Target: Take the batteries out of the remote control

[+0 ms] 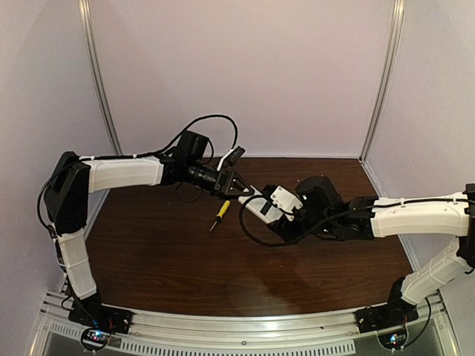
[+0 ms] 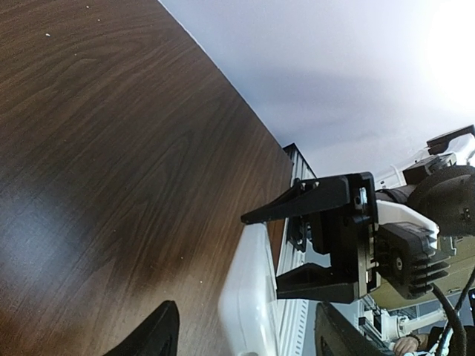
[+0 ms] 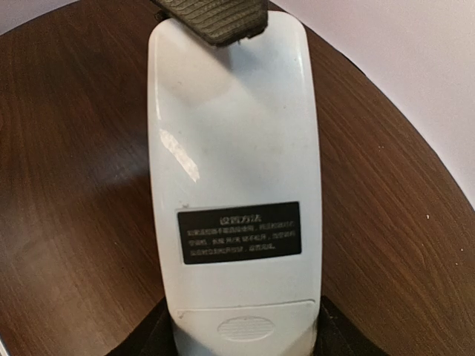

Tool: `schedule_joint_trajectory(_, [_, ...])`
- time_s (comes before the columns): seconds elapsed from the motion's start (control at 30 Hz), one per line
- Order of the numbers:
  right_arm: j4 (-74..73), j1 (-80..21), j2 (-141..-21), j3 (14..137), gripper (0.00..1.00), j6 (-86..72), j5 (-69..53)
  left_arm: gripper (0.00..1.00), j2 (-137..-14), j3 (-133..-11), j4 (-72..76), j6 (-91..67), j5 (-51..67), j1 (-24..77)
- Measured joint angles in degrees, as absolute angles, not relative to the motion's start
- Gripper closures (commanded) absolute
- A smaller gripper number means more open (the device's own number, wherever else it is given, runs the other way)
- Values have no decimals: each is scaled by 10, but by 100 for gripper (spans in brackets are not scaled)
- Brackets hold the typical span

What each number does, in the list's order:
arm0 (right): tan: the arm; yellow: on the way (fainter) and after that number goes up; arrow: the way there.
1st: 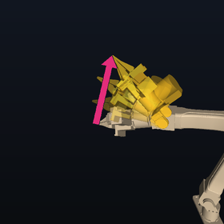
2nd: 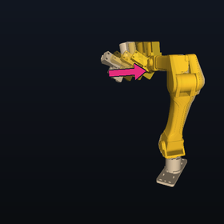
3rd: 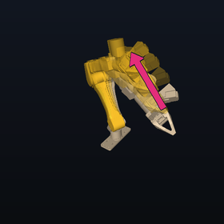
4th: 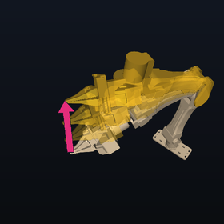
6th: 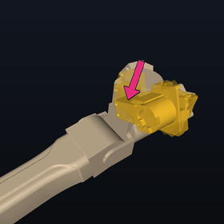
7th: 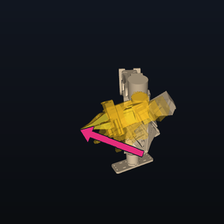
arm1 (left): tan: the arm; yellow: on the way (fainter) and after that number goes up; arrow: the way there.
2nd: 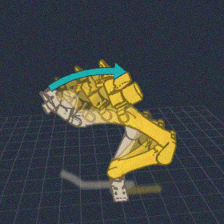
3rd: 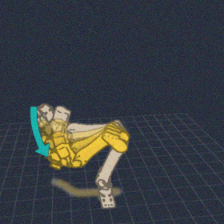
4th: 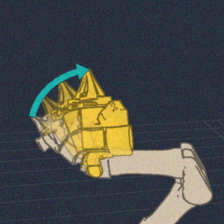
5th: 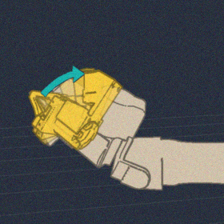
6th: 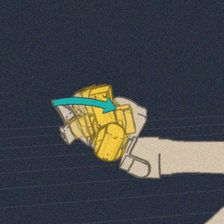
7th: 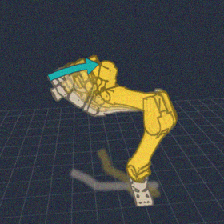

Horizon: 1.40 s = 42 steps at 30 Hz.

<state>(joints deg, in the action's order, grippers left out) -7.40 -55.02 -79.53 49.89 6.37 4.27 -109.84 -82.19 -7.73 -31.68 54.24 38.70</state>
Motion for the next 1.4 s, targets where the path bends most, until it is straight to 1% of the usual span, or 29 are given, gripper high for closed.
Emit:
schedule_joint_trajectory(0.47, [-65, -566, -807, 500, 100, 88, 92, 39, -1122, -841, -104, -314, 553, 397])
schedule_joint_trajectory(0.73, [-62, -572, -818, 503, 100, 98, 110, 46, -1126, -845, -112, -314, 560, 403])
schedule_joint_trajectory(0.93, [-62, -576, -821, 504, 100, 103, 115, 54, -1127, -849, -113, -314, 562, 403])
schedule_joint_trajectory(1.17, [-62, -579, -827, 508, 100, 104, 124, 57, -1141, -849, -115, -314, 564, 405])
schedule_joint_trajectory(1.4, [-62, -584, -831, 515, 100, 109, 129, 67, -1146, -850, -117, -315, 564, 407])
